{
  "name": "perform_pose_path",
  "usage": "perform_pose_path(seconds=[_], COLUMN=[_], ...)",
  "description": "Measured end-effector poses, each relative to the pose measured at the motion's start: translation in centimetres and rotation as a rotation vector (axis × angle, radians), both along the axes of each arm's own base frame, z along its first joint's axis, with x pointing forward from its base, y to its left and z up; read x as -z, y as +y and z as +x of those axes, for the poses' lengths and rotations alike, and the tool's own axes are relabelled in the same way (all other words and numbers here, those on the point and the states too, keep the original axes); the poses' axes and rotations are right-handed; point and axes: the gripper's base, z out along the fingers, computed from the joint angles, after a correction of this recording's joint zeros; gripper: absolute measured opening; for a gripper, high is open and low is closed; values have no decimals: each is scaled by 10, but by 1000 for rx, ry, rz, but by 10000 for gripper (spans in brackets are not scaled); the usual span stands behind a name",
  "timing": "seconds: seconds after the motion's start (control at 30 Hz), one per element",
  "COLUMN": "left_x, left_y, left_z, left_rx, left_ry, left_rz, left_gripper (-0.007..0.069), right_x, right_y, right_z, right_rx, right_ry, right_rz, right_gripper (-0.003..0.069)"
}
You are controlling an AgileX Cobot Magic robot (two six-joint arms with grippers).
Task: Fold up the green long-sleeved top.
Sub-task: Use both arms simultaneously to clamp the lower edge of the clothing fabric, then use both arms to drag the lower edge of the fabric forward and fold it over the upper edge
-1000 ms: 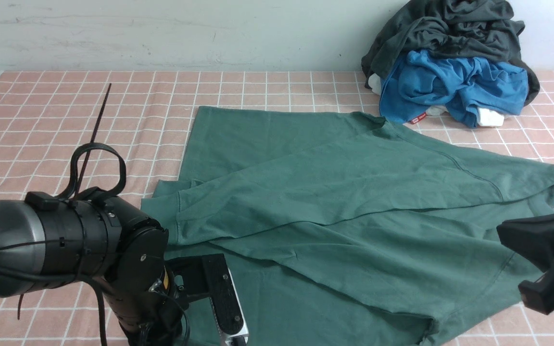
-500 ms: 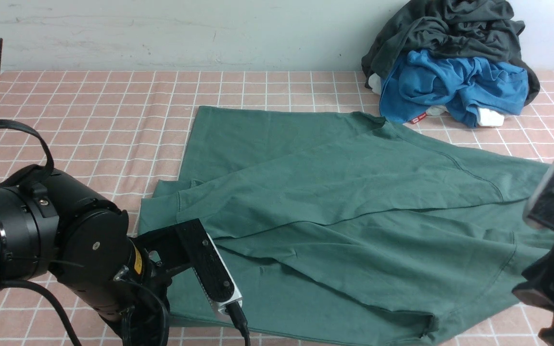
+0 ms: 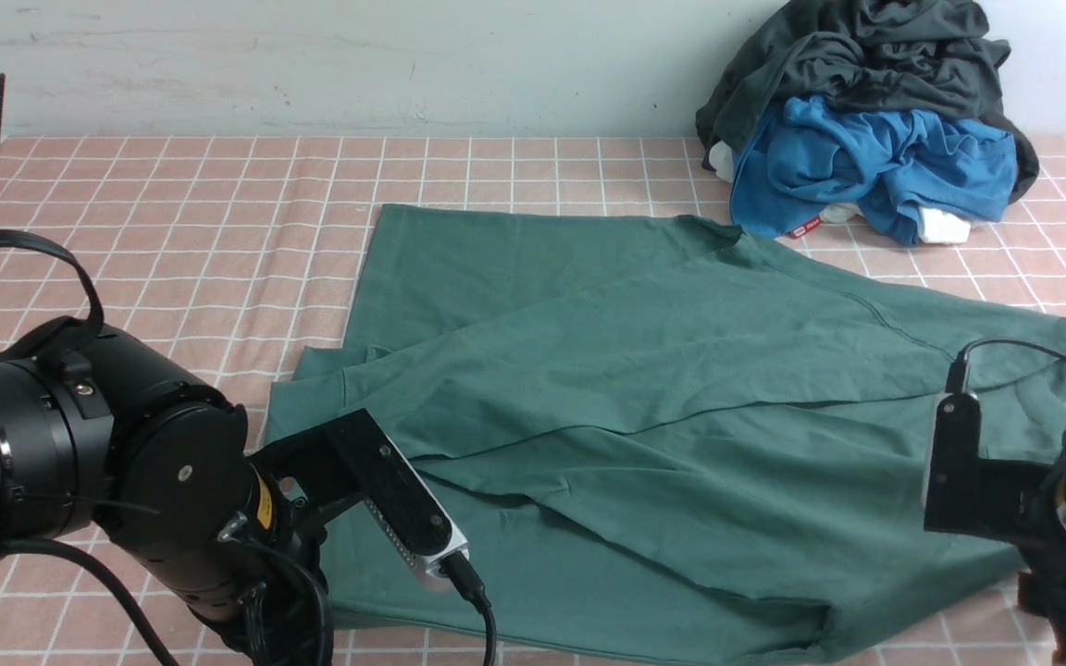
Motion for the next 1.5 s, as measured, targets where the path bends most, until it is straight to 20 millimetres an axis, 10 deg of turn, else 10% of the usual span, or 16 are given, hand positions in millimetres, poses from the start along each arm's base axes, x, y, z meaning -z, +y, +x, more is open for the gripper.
perform_pose_path(seconds=[0.43,0.67,0.87,1.07,1.23,1.5], left_x=[-9,-44,-93,-111,-75,4], left_y=[2,27,38,19,-3,2], left_z=[-2,17,87,188,282,343], left_rx=[-78,-412,-545,-531,-513,-664], left_ry=[-36,-250,-464,-611,-665,-513], left_rz=[-27,-211,-338,-386,-354,-208], left_gripper=[-1,-1,-1,-1,24,340], right_x=[-9,-46,-86,-94,-62,-52], right_y=[1,-2,-1,-15,-17,-23], right_z=[9,-1,36,118,174,210], right_rx=[131,290,321,383,450,698], right_ry=[-162,-301,-464,-561,-538,-534], right_rz=[68,146,226,266,290,292], right_gripper=[13,-2,-3,-3,8,178])
